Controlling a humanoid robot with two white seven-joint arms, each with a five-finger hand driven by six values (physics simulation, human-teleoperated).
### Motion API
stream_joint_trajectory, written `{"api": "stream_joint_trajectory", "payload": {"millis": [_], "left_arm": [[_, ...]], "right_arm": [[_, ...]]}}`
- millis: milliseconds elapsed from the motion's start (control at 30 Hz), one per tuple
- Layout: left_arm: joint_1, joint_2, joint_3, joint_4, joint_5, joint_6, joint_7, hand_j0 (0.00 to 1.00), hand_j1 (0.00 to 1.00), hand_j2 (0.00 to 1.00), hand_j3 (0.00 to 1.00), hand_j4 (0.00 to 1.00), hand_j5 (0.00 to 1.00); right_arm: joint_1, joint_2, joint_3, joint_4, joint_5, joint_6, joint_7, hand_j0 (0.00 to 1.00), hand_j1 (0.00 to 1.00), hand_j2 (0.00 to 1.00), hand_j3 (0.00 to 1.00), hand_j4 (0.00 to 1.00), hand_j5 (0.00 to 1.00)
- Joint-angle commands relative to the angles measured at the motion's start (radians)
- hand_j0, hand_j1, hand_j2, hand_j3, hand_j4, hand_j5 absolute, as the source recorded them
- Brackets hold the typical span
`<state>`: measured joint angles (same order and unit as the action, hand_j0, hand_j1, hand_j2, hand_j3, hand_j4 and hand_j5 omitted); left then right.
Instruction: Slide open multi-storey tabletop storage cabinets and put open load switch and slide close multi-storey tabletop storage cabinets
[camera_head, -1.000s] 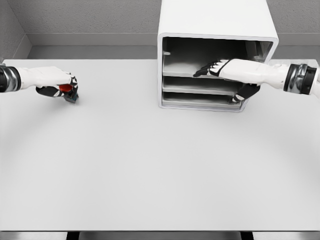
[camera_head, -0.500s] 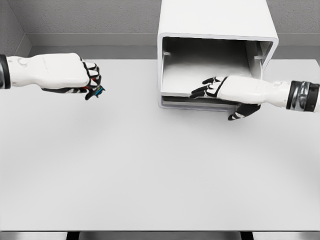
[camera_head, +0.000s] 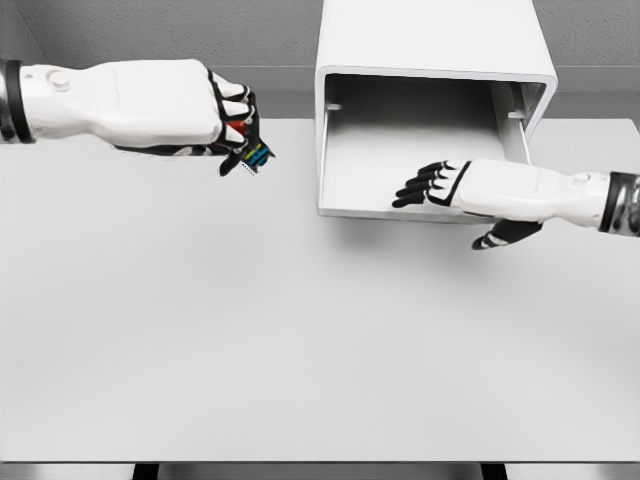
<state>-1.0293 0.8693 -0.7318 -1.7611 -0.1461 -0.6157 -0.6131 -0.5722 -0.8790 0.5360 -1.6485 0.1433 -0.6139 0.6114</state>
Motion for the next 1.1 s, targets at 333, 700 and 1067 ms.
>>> {"api": "stream_joint_trajectory", "payload": {"millis": [333, 700, 1067], "left_arm": [[-0.123, -0.457, -0.159, 0.236, -0.165, 0.005, 0.002, 0.29, 0.29, 0.29, 0.29, 0.29, 0.29], [-0.129, -0.539, -0.175, 0.445, -0.214, 0.005, 0.002, 1.00, 1.00, 1.00, 1.00, 1.00, 1.00], [-0.178, -0.423, -0.172, 0.238, 0.005, 0.005, 0.002, 1.00, 1.00, 1.00, 1.00, 1.00, 1.00]], "right_arm": [[0.182, -0.069, -0.534, 0.065, -0.361, 0.003, -0.001, 1.00, 1.00, 1.00, 1.00, 1.00, 1.00], [0.509, -0.089, -0.656, 0.180, -0.301, 0.003, -0.001, 0.49, 0.49, 0.49, 0.49, 0.49, 0.49], [0.632, -0.049, -0.485, -0.062, -0.064, 0.003, -0.001, 0.49, 0.49, 0.49, 0.49, 0.49, 0.49]]}}
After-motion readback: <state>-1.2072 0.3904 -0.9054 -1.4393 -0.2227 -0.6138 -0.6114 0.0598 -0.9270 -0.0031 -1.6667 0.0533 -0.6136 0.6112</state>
